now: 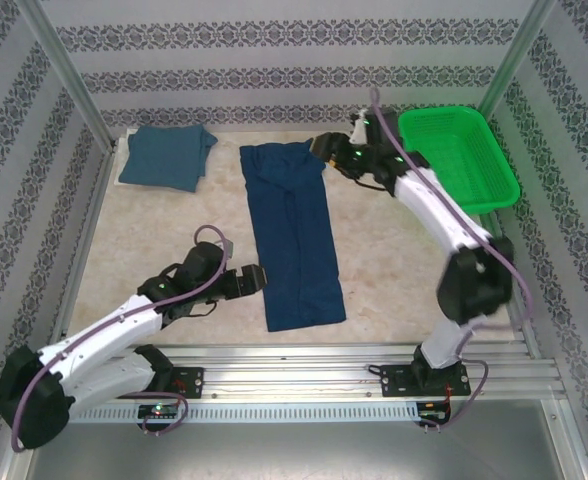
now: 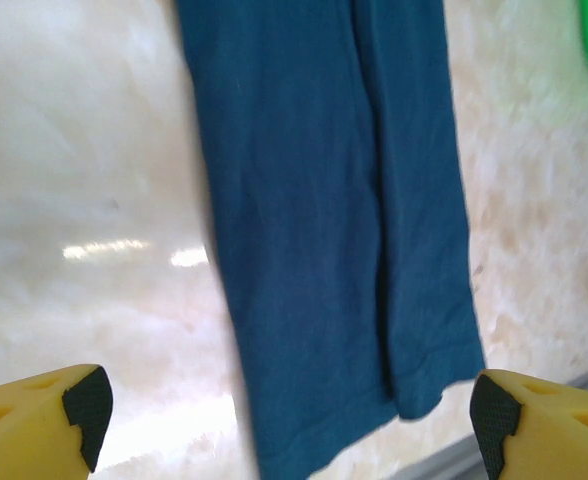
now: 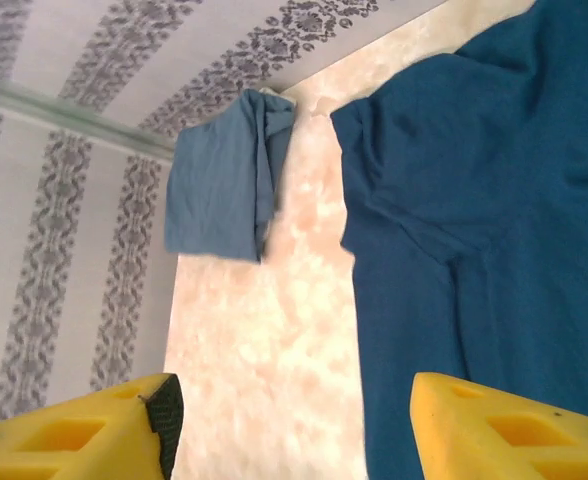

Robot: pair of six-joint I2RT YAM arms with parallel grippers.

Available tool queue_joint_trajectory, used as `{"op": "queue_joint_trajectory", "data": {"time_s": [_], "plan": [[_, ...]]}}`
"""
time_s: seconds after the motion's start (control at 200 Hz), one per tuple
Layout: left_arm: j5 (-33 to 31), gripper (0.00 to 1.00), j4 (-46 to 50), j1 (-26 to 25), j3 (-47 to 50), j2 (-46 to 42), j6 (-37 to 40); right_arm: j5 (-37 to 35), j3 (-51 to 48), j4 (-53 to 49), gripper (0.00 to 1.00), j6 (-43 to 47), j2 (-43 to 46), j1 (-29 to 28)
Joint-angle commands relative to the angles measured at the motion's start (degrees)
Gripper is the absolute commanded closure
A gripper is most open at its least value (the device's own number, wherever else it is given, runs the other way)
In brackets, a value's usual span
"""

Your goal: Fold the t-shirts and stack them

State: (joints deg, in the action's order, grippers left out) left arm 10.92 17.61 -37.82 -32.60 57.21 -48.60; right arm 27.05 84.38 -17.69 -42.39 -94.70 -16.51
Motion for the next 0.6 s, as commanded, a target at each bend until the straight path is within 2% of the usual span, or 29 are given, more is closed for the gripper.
{"op": "queue_joint_trajectory", "data": {"time_s": [0.0, 0.11, 0.24, 0.325, 0.42, 0.594], "plan": [[-1.83, 0.12, -0.86, -4.53, 0.73, 4.13, -5.93, 1.61, -17.9, -5.61, 0.4, 6.91, 6.69, 0.09], [-3.1, 0.16, 0.76, -9.01, -0.27, 7.3, -7.79, 2.27, -34.94, -4.34, 0.42, 5.69, 18.49, -0.81], [-3.09, 0.22, -0.66, -13.56, 1.4, 8.9, -12.09, 2.05, -48.48, -5.18, 0.43, 3.48, 30.38, -4.77], [-2.1, 0.25, -4.36, -15.57, 3.49, 11.22, -14.79, 0.73, -54.32, -7.33, 0.44, 2.57, 34.87, -7.11], [-2.13, 0.32, -7.95, -17.14, 4.56, 14.2, -16.43, 1.93, -60.67, -4.64, 0.45, -0.1, 39.06, -8.04], [-4.16, 0.34, -9.74, -17.99, 5.0, 17.37, -17.05, 1.4, -64.34, -2.53, 0.47, -1.88, 42.0, -9.36]]}}
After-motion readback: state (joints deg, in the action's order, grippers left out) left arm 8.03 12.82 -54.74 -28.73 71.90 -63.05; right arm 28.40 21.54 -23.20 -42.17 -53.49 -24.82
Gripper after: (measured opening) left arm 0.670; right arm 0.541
